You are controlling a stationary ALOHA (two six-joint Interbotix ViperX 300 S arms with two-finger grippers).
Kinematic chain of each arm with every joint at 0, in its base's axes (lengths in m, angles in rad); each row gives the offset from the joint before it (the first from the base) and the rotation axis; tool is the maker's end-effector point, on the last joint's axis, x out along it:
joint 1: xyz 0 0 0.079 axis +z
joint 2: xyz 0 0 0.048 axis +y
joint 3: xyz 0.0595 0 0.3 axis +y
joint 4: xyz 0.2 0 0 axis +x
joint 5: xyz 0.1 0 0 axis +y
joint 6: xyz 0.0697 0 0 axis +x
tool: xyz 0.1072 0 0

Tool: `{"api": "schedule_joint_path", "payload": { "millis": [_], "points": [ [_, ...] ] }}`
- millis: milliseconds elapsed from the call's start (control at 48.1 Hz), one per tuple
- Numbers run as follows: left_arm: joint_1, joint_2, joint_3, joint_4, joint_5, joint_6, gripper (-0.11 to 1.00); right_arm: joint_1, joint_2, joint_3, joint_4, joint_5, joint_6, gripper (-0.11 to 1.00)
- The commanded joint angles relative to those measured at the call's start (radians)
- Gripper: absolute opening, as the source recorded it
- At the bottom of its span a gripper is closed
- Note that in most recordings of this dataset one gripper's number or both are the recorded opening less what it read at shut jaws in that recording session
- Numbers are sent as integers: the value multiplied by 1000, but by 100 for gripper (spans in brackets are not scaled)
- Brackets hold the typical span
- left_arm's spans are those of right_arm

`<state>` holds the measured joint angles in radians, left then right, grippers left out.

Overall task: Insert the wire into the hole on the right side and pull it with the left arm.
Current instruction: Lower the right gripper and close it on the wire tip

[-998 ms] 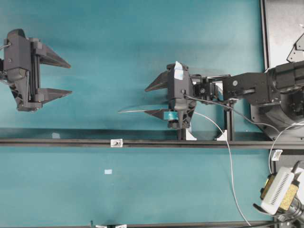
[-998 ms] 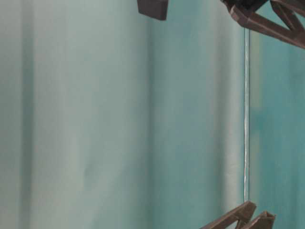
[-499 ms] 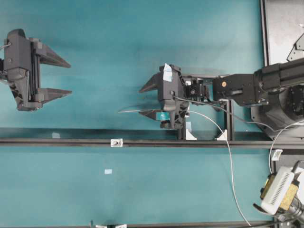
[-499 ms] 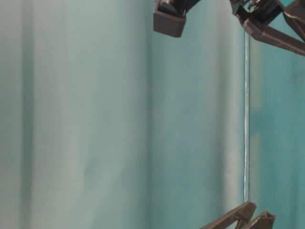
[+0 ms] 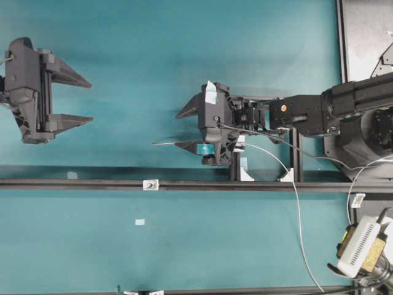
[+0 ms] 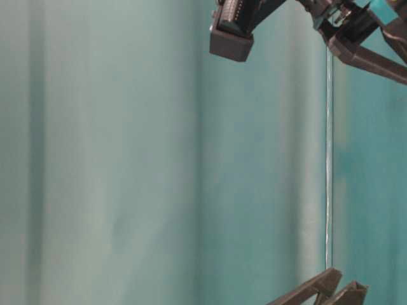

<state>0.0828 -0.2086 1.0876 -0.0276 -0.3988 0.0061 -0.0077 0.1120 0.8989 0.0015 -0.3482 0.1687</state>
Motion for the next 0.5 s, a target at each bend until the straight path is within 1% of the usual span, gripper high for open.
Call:
{"api": "schedule_joint_path", "payload": {
  "millis": [0,395,478],
  "points": [
    [3,-8,-18,-2,-8,2,73,-5,-11,-17,0,-9,-2,84],
    [3,-8,-18,-2,-8,2,73,-5,-12,-18,0,-12,-3,83],
    [3,-8,-20,-2,-8,2,73,-5,-12,-18,0,-15,-6,80]
  ]
}}
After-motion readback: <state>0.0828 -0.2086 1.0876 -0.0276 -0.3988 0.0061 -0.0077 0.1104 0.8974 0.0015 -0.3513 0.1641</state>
